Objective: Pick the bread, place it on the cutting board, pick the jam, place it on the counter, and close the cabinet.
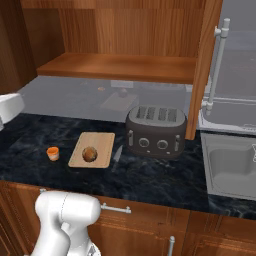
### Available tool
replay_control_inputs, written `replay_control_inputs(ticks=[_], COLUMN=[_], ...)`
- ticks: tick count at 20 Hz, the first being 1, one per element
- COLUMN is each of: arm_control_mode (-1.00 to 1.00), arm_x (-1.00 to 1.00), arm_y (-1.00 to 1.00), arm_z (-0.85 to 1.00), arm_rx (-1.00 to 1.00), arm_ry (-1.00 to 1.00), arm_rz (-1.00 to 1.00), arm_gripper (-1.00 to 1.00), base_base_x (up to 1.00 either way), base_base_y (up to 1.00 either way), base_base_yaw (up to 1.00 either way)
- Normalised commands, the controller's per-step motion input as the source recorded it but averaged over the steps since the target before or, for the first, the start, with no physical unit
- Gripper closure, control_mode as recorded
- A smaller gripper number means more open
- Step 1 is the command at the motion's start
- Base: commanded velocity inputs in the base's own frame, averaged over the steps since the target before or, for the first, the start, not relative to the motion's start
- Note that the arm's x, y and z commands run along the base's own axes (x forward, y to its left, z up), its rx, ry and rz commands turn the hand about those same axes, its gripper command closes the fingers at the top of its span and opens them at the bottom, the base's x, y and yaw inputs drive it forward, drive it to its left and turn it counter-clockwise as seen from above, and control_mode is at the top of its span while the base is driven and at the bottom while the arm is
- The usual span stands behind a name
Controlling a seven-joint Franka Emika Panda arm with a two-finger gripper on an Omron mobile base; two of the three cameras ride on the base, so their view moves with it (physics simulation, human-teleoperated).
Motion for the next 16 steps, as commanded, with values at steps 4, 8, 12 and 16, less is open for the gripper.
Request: replay_control_inputs(ticks=[4, 8, 12, 16], arm_control_mode=[-1.00, -1.00, -1.00, -1.00], arm_x=[-0.06, -0.01, 0.00, 0.00], arm_y=[0.24, 0.27, 0.28, 0.30], arm_z=[0.00, 0.00, 0.00, 0.00], arm_rx=[0.00, 0.00, 0.00, 0.00], arm_ry=[-0.03, -0.03, -0.03, -0.02], arm_rz=[0.00, 0.00, 0.00, 0.00], arm_gripper=[-1.00, -1.00, -1.00, -1.00], base_base_x=[0.00, 0.00, 0.00, 0.00], base_base_y=[0.00, 0.00, 0.00, 0.00], base_base_yaw=[0.00, 0.00, 0.00, 0.00])
